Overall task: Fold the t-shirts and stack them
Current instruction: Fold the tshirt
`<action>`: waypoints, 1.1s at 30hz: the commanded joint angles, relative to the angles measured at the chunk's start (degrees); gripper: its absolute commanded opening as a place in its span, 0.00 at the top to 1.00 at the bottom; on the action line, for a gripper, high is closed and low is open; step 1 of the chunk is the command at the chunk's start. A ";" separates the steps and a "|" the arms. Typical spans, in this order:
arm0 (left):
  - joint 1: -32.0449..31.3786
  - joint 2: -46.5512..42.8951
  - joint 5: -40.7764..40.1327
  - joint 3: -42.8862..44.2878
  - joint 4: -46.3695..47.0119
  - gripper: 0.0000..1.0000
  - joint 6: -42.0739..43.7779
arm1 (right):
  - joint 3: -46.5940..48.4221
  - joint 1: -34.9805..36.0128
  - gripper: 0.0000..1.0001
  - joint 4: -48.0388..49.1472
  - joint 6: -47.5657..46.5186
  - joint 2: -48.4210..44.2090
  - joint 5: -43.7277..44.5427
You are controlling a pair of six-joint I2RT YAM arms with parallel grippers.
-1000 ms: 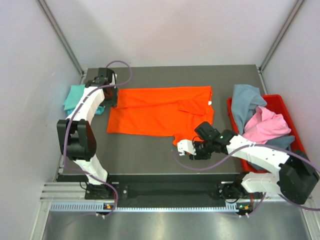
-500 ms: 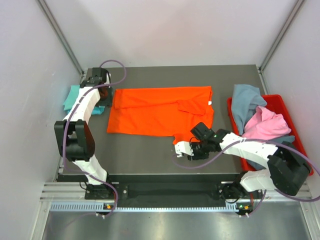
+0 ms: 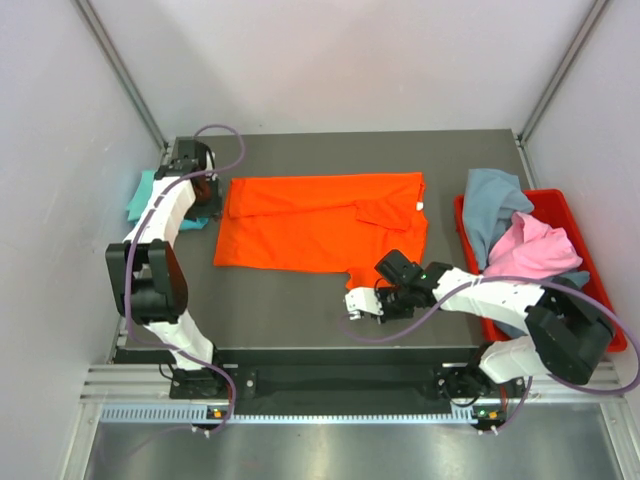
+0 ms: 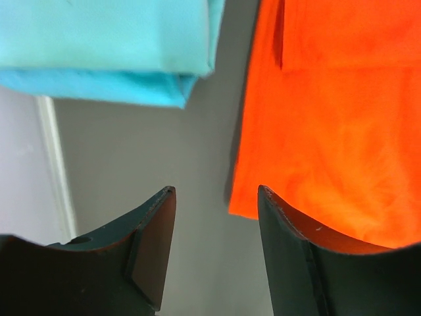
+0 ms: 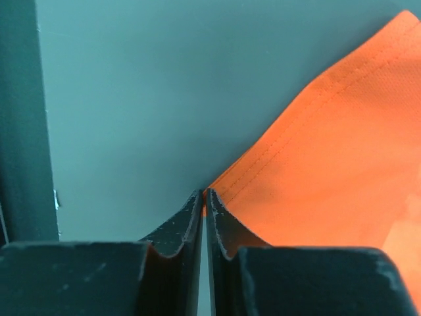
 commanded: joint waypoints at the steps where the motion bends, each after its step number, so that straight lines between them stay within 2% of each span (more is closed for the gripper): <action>1: 1.05 -3.17 4.52 -4.83 -2.45 0.41 -3.06 | 0.43 0.88 0.96 0.34 -0.46 -2.45 1.91; 2: 1.14 -3.35 5.05 -5.99 -2.63 0.41 -3.50 | 0.61 0.88 1.00 -0.53 -0.38 -2.98 2.36; 6: 2.81 -4.84 10.14 -12.14 -2.28 0.39 -6.75 | 2.10 0.88 1.00 -2.82 0.50 -5.97 4.03; 8: 3.08 -5.20 10.06 -14.43 -1.67 0.39 -6.84 | 2.72 0.88 1.00 -3.35 0.94 -7.55 4.47; 17: 4.83 -5.29 8.83 -14.70 -2.72 0.38 -7.55 | 3.95 -0.70 1.00 -3.18 1.82 -7.55 5.52; 23: 6.77 -1.78 8.48 -13.83 -1.75 0.35 -8.34 | 5.18 -2.37 1.00 -2.21 2.61 -6.85 5.44; 25: 6.85 0.77 8.31 -11.72 -2.10 0.36 -8.43 | 5.18 -2.64 1.00 -2.21 2.61 -6.85 5.44; 27: 7.03 3.22 9.18 -9.61 -2.89 0.41 -8.34 | 5.00 -3.16 1.00 -2.21 2.61 -7.02 5.44; 33: 6.94 7.54 10.15 -8.20 -2.90 0.50 -8.34 | 4.13 -4.30 1.00 -1.07 3.14 -7.11 5.26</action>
